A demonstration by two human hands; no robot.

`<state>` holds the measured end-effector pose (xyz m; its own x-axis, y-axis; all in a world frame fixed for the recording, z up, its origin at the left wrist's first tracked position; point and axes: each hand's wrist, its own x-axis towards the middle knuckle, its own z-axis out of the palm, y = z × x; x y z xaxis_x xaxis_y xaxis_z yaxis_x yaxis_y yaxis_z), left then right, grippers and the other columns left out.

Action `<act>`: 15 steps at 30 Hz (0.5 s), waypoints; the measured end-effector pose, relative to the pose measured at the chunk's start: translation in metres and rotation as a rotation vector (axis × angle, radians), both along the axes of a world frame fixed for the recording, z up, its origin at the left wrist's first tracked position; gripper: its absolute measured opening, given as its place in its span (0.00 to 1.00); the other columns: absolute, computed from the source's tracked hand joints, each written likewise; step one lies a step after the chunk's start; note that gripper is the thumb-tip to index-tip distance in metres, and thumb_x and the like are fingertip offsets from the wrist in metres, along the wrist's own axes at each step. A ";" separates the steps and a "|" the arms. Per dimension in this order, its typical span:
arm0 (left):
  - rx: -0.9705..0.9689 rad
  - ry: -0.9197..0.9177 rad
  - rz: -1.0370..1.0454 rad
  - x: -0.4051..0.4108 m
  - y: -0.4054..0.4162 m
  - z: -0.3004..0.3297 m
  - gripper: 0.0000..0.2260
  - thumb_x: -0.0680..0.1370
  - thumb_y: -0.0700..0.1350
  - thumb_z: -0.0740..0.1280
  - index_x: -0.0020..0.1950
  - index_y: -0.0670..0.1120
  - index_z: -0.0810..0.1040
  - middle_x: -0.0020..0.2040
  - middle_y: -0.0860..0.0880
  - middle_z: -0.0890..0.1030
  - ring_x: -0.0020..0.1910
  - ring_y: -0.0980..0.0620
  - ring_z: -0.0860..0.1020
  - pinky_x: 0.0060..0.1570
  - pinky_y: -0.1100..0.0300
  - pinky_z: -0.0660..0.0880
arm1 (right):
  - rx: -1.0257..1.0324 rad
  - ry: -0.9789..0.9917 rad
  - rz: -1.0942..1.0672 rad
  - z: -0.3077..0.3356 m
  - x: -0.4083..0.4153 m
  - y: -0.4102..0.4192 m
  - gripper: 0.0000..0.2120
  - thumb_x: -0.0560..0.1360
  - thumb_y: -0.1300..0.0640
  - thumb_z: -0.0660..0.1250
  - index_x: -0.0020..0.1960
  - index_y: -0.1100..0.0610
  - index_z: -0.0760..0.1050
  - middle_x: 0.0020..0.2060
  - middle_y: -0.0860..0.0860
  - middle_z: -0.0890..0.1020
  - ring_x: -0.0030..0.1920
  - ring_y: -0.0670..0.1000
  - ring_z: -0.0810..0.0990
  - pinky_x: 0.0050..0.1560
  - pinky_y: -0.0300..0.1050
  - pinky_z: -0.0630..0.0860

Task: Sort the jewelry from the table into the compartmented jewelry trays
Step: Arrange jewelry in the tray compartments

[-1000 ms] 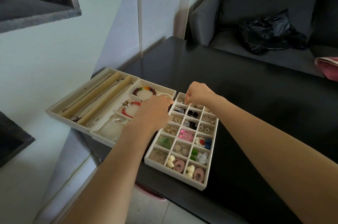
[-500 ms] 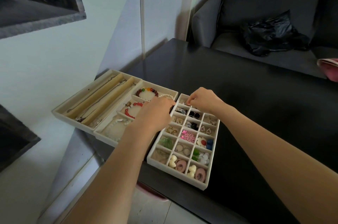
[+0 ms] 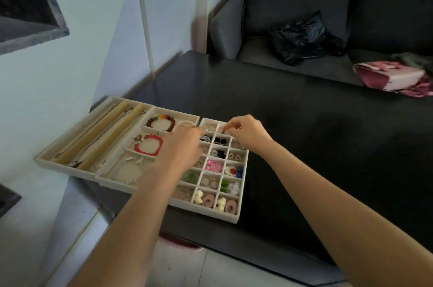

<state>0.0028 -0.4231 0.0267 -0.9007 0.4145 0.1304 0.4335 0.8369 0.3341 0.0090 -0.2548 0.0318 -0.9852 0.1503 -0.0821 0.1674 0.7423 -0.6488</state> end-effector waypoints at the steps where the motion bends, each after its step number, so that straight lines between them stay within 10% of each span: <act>1: 0.025 0.003 -0.015 0.009 0.009 0.004 0.18 0.77 0.38 0.63 0.67 0.49 0.73 0.61 0.47 0.76 0.50 0.51 0.78 0.44 0.62 0.73 | -0.011 0.016 -0.044 0.005 0.017 0.007 0.11 0.79 0.60 0.60 0.57 0.55 0.78 0.56 0.51 0.78 0.42 0.43 0.76 0.36 0.32 0.71; 5: 0.177 -0.042 -0.023 0.036 0.039 0.012 0.13 0.78 0.39 0.63 0.62 0.47 0.75 0.54 0.47 0.80 0.41 0.52 0.79 0.37 0.63 0.74 | -0.046 0.098 -0.212 0.017 0.072 0.030 0.12 0.80 0.60 0.60 0.61 0.56 0.77 0.56 0.52 0.79 0.48 0.46 0.76 0.40 0.32 0.71; 15: 0.329 -0.120 -0.359 0.143 0.190 0.015 0.16 0.80 0.36 0.57 0.66 0.44 0.74 0.68 0.49 0.71 0.61 0.51 0.74 0.58 0.62 0.70 | 0.151 0.064 -0.581 0.008 0.235 0.149 0.21 0.79 0.60 0.61 0.72 0.57 0.66 0.69 0.55 0.69 0.66 0.54 0.70 0.61 0.46 0.70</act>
<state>0.1453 -0.2333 0.0421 -0.7251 0.6555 0.2109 0.6176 0.4835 0.6204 0.2445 -0.1056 0.0396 -0.7408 0.6706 0.0385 0.5370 0.6257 -0.5658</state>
